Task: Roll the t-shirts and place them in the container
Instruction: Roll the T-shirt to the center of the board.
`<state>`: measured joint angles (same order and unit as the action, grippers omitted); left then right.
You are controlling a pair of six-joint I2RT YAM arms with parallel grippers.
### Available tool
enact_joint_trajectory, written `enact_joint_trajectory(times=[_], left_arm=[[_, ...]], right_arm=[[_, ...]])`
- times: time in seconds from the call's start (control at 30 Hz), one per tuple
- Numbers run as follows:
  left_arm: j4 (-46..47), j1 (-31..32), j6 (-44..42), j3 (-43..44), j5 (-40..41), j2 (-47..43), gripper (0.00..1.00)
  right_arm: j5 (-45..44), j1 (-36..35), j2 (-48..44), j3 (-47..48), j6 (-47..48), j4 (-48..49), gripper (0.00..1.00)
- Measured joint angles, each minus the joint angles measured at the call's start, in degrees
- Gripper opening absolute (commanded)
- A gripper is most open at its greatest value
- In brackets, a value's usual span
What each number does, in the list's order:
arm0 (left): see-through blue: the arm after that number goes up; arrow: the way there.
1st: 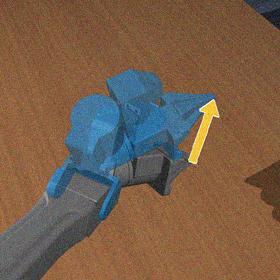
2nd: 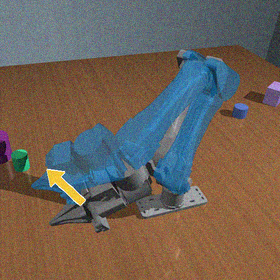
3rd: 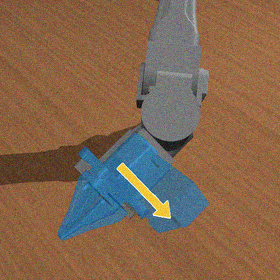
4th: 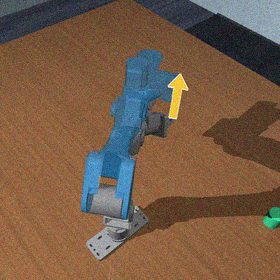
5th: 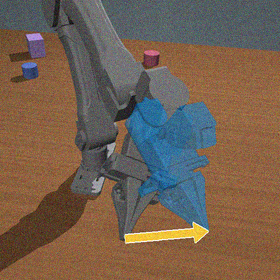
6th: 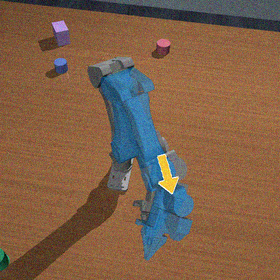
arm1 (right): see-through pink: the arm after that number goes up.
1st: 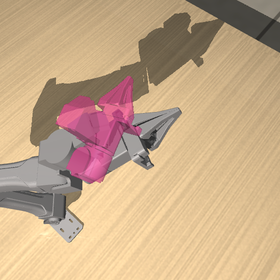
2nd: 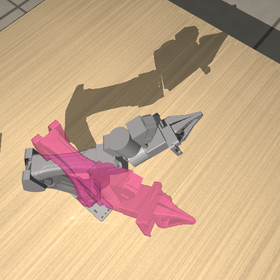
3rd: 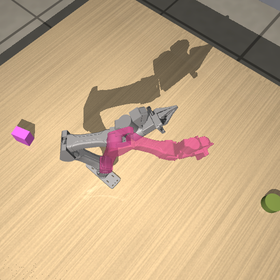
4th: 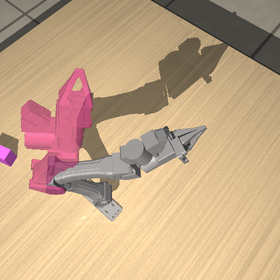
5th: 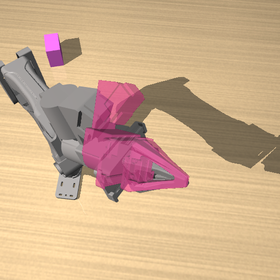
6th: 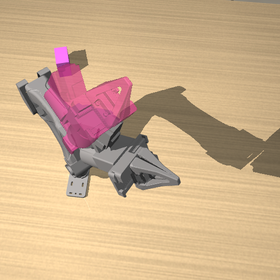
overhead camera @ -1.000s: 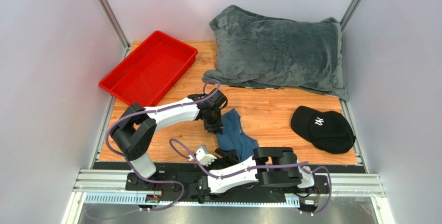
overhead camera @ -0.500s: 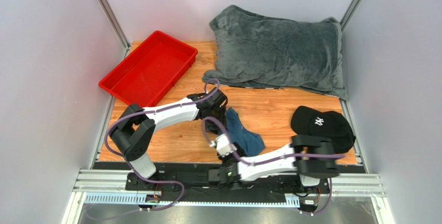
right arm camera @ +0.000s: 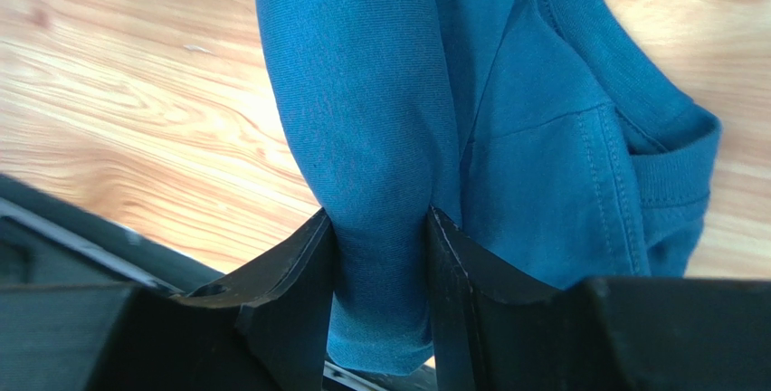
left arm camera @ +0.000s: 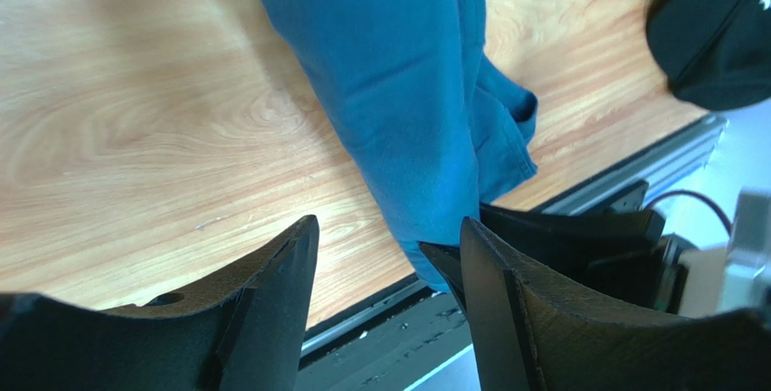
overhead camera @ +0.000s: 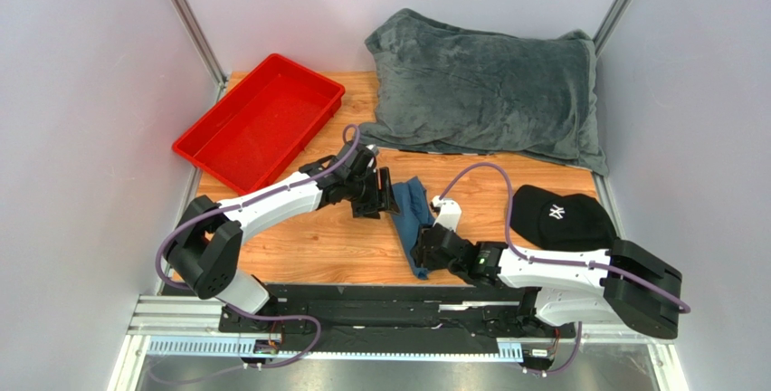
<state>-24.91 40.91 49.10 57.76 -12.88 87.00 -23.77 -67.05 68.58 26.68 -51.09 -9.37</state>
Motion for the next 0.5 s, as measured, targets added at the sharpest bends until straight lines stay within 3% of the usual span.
enact_joint_trajectory(times=[0.23, 0.5], left_arm=[[9.7, 0.0, 0.0, -5.5, -5.3, 2.5, 0.68], [17.8, 0.0, 0.7, -5.3, -6.3, 10.3, 0.62]], right_arm=[[11.0, 7.0, -1.2, -5.1, -1.6, 11.4, 0.4], [16.6, 10.5, -2.1, -8.0, -3.5, 16.3, 0.39]])
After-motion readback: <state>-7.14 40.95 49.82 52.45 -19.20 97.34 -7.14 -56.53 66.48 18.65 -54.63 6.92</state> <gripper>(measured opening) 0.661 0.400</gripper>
